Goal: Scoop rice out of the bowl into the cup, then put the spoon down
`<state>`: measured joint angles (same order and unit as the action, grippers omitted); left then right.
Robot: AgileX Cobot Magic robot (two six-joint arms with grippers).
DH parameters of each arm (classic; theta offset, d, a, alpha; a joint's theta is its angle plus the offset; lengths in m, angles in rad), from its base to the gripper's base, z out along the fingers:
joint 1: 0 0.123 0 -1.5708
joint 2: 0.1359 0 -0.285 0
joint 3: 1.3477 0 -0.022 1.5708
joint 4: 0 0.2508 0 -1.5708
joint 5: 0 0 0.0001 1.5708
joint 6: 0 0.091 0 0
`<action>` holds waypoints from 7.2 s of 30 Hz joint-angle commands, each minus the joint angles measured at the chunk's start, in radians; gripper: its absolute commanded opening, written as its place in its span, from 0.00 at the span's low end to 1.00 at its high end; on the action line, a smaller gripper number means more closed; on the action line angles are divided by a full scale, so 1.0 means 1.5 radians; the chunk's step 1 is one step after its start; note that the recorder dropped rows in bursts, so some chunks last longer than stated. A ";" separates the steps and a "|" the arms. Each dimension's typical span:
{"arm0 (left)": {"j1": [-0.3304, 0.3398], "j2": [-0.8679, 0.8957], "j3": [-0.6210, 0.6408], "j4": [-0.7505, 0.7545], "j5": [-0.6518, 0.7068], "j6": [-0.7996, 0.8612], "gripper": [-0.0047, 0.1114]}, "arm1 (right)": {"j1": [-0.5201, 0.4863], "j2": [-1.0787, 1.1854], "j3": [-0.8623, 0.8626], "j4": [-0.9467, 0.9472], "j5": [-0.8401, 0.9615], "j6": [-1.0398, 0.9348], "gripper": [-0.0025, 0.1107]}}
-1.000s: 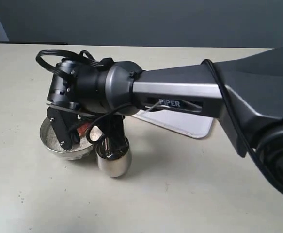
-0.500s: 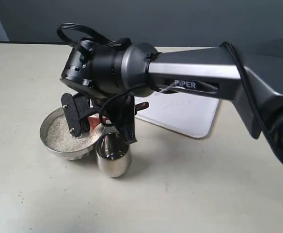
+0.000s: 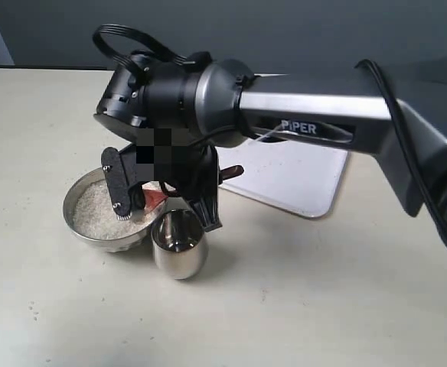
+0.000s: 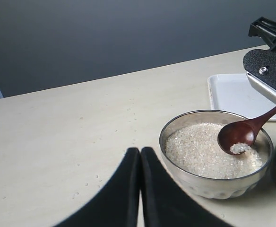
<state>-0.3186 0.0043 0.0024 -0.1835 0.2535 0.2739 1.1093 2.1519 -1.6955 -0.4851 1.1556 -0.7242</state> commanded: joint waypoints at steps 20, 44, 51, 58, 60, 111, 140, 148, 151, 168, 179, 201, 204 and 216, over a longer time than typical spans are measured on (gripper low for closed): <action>-0.002 -0.003 -0.002 0.000 -0.010 -0.002 0.04 | -0.003 -0.097 -0.003 0.015 0.044 0.002 0.01; -0.002 -0.003 -0.002 0.001 -0.010 -0.002 0.04 | -0.065 -0.199 0.087 0.153 0.044 0.037 0.01; -0.002 -0.003 -0.002 0.001 -0.010 -0.002 0.04 | -0.065 -0.224 0.145 0.183 0.044 0.045 0.01; -0.002 -0.003 -0.002 0.001 -0.010 -0.002 0.04 | -0.065 -0.236 0.188 0.189 0.044 0.086 0.01; -0.002 -0.003 -0.002 0.001 -0.010 -0.002 0.04 | -0.060 -0.239 0.207 0.185 0.044 0.098 0.01; -0.002 -0.003 -0.002 0.000 -0.010 -0.002 0.04 | 0.053 -0.242 0.257 -0.019 0.026 0.327 0.01; -0.002 -0.003 -0.002 0.000 -0.010 -0.002 0.04 | 0.101 -0.243 0.317 -0.110 -0.024 0.412 0.01; -0.002 -0.003 -0.002 0.000 -0.010 -0.002 0.04 | 0.106 -0.243 0.324 -0.116 -0.013 0.447 0.01; -0.002 -0.003 -0.002 0.000 -0.010 -0.002 0.04 | 0.106 -0.243 0.324 -0.119 -0.013 0.458 0.01; -0.003 -0.003 -0.002 0.000 -0.010 -0.002 0.04 | 0.139 -0.246 0.370 -0.180 -0.031 0.524 0.01; -0.003 -0.003 -0.002 0.000 -0.010 -0.002 0.04 | 0.148 -0.246 0.374 -0.215 -0.030 0.557 0.01; -0.003 -0.003 -0.002 0.000 -0.010 -0.002 0.04 | 0.108 -0.319 0.396 -0.142 -0.108 0.598 0.01; -0.003 -0.003 -0.002 0.000 -0.010 -0.002 0.04 | 0.054 -0.335 0.396 -0.114 -0.140 0.575 0.01; -0.003 -0.003 -0.002 0.000 -0.010 -0.002 0.04 | -0.255 -0.327 0.396 0.061 -0.350 0.391 0.01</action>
<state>-0.3186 0.0043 0.0024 -0.1835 0.2535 0.2739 0.8120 1.6486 -1.1038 -0.4450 0.7093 -0.0872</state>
